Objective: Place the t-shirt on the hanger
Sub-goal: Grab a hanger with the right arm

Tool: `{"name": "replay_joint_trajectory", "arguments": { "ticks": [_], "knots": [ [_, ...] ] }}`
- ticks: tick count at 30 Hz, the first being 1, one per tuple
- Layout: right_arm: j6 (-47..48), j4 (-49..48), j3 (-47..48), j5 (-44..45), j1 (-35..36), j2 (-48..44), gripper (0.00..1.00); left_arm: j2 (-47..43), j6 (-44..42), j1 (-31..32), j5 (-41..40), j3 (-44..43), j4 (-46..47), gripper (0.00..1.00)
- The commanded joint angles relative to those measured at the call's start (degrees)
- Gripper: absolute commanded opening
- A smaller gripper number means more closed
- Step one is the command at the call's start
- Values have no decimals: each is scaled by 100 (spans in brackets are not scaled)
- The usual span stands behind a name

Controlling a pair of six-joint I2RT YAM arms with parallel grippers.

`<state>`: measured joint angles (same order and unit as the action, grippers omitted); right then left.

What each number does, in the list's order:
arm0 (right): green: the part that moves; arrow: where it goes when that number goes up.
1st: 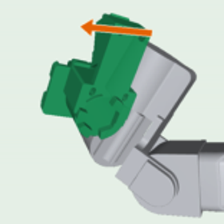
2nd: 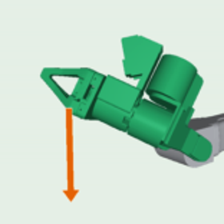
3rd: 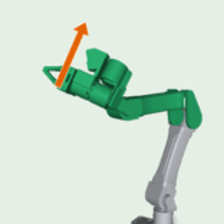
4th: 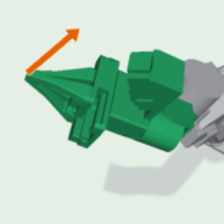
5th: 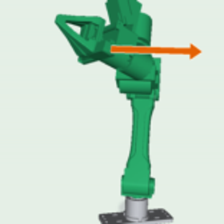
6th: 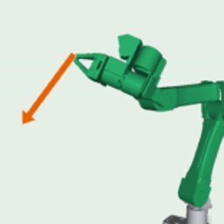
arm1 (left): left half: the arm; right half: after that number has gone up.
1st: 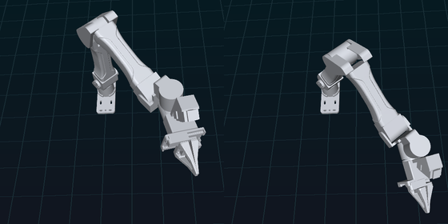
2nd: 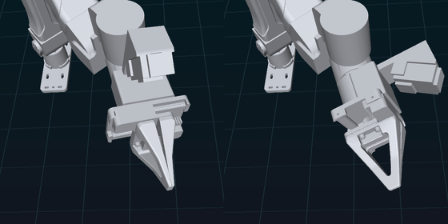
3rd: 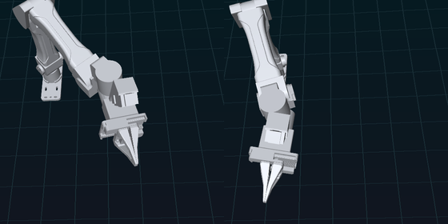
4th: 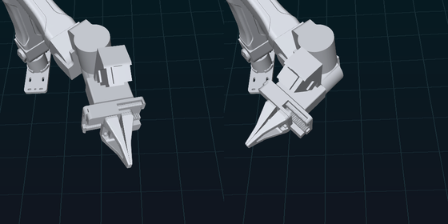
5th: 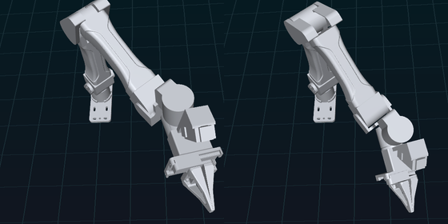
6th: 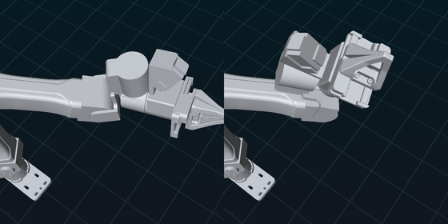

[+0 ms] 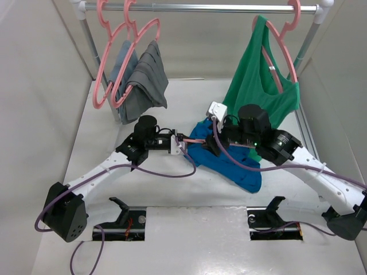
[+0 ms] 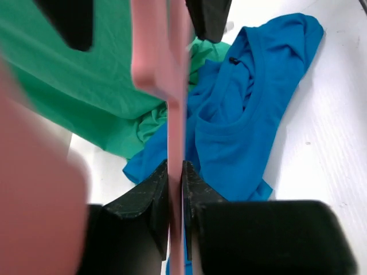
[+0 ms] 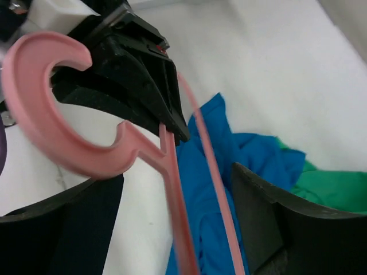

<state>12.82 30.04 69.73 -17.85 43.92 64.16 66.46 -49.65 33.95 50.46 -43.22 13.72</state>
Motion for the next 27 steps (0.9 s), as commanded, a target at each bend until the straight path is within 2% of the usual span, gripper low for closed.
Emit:
{"name": "replay_joint_trajectory", "arguments": {
  "ticks": [1,6,14,18,22,24,25,27],
  "knots": [
    [659,-236,269,1230,354,17,80,-203,34,6,395,-274,-18,0],
    [1064,-306,128,1179,415,17,77,-203,104,-46,395,-327,-18,0],
    [1881,352,129,791,415,140,58,-203,157,-100,561,-327,-71,0],
    [2040,810,198,642,415,254,59,-203,157,-100,562,-327,-71,0],
    [1952,679,198,668,415,307,55,-203,157,-100,614,-327,-71,0],
    [1883,626,198,808,415,386,51,-203,219,-100,667,-327,-9,0],
    [1882,626,198,809,363,465,42,-203,219,-100,667,-327,-9,0],
    [1751,564,198,809,363,466,31,-203,219,-100,667,-327,-9,0]
  ]
}}
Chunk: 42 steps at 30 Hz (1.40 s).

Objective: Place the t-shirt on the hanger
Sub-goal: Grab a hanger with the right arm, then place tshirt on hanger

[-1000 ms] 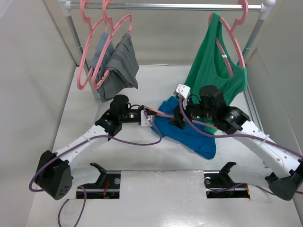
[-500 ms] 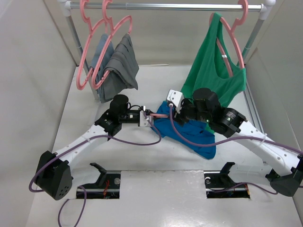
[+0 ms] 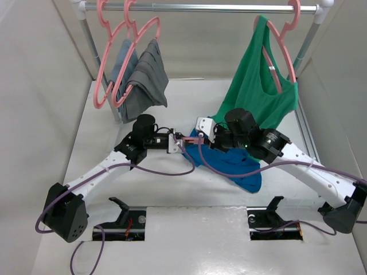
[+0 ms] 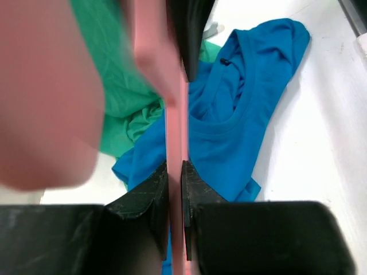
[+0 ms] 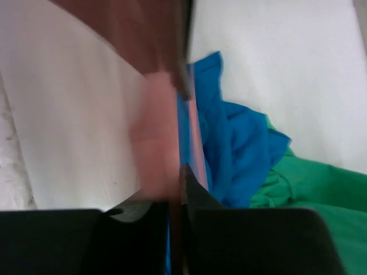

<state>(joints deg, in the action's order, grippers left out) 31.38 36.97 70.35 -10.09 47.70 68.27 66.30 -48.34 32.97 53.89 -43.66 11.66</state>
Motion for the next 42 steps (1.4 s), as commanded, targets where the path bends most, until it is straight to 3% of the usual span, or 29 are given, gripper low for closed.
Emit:
{"name": "replay_joint_trajectory", "arguments": {
  "ticks": [1,2,5,7,8,10,11,15,21,25,27,28,31,36,42],
  "knots": [
    [-105,-198,137,-19,-15,107,6,-188,88,-1,324,-283,196,0],
    [-218,-286,137,-20,-15,108,0,-188,148,-1,324,-283,196,0],
    [-281,-357,85,59,-15,-24,0,-188,341,-1,140,-283,362,0],
    [-456,-410,-37,59,-76,-181,0,-241,737,-1,-52,-179,651,41],
    [-518,-410,-39,59,-129,-182,0,-241,868,-1,-115,-178,723,56],
    [-790,-462,-275,164,-252,-410,0,-241,1097,-1,-281,-178,863,77],
    [-895,-463,-372,322,-331,-489,0,-293,1420,-1,-378,-178,960,100],
    [-1458,-524,-723,543,-901,-911,0,-355,2649,104,-1195,-116,1890,100],
    [-2205,-577,-891,1455,-1236,-1431,0,-303,2778,665,-1978,-169,1945,100],
    [-2522,-437,-750,1903,-1360,-1554,0,513,2329,1385,-2364,-606,893,89],
    [-2645,-341,-619,2028,-1430,-1606,0,1240,2738,1554,-2532,-862,426,82],
    [-2645,-253,-619,2133,-1430,-1676,0,1436,2942,1607,-2611,-1011,425,72],
    [-2645,-138,-619,2274,-1483,-1878,0,2015,3443,1668,-2874,-1240,539,59],
    [-2698,82,-566,2564,-1536,-2256,0,3097,3883,1853,-3471,-2470,-408,59],
    [-2637,240,-619,2416,-1536,-2547,0,3600,4157,2116,-4456,-2858,-638,53]
  ]
}}
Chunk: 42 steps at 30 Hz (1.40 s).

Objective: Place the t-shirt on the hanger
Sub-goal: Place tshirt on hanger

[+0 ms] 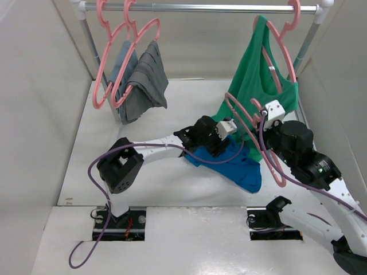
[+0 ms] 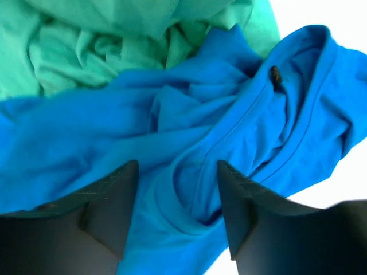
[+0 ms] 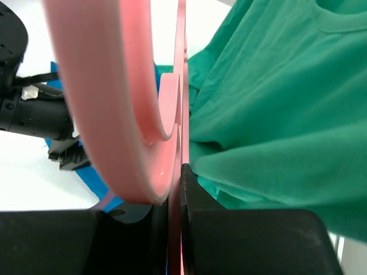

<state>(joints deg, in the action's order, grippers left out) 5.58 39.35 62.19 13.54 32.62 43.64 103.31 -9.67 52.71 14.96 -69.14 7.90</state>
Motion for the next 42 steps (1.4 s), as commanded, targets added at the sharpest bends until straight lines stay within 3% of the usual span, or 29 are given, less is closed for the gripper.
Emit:
{"name": "replay_joint_trajectory", "arguments": {
  "ticks": [1,2,4,8,11,16,21,28,35,42],
  "knots": [
    [3,72,197,-26,-28,-83,0,-100,290,143,-651,-310,-393,48],
    [4,142,197,-27,-28,-144,0,-48,290,143,-652,-310,-456,31],
    [4,248,249,-167,-28,-145,0,-108,150,143,-792,-232,-570,19],
    [4,555,372,-579,-28,-145,0,-398,-88,143,-1003,-20,-737,12],
    [-110,775,372,-1142,-28,-145,0,-627,-237,143,-1145,190,-790,0],
    [-557,1284,311,-1748,-28,-206,0,-864,-378,-75,-1145,261,-1159,0],
    [-734,1531,565,-2363,-28,-338,0,-970,-509,-954,-934,59,-1520,0],
    [-787,1945,566,-2689,-28,-286,0,-1356,-685,-1070,-310,199,-1572,0],
    [-787,952,-84,-2839,95,-348,0,-1463,-563,-1070,-72,252,-1520,0],
    [-787,538,-340,-2269,534,-207,0,-1577,-562,-1017,104,147,-1520,0]
  ]
}}
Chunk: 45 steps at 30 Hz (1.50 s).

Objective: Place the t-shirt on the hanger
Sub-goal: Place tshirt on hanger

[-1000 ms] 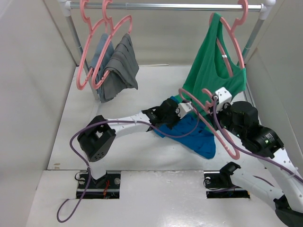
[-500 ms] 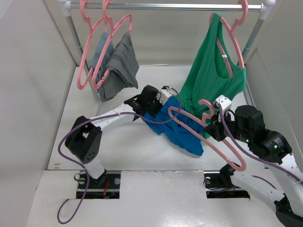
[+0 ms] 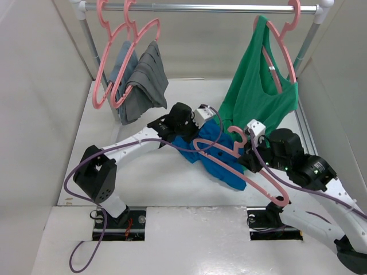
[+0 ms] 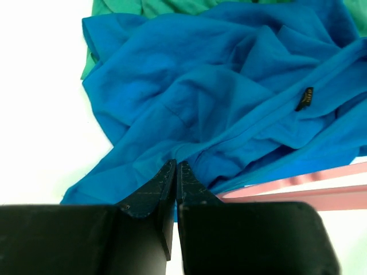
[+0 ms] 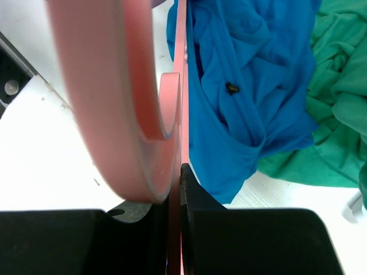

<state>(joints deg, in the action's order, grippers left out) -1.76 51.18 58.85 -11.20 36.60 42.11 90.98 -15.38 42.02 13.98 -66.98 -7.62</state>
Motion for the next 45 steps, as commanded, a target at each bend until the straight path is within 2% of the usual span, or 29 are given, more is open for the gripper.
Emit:
{"name": "replay_joint_trajectory", "arguments": {
  "ticks": [1,7,26,45],
  "knots": [
    [-53,-644,-75,206,137,-54,0,-344,8,52,271,-70,32,0],
    [-105,-583,-67,838,190,-106,0,-555,-9,166,474,-70,-459,0],
    [-44,59,1067,1067,418,-114,0,-493,-185,166,114,133,-91,0],
    [-53,-416,-146,654,418,-519,0,-388,-185,166,9,-87,15,0]
  ]
}}
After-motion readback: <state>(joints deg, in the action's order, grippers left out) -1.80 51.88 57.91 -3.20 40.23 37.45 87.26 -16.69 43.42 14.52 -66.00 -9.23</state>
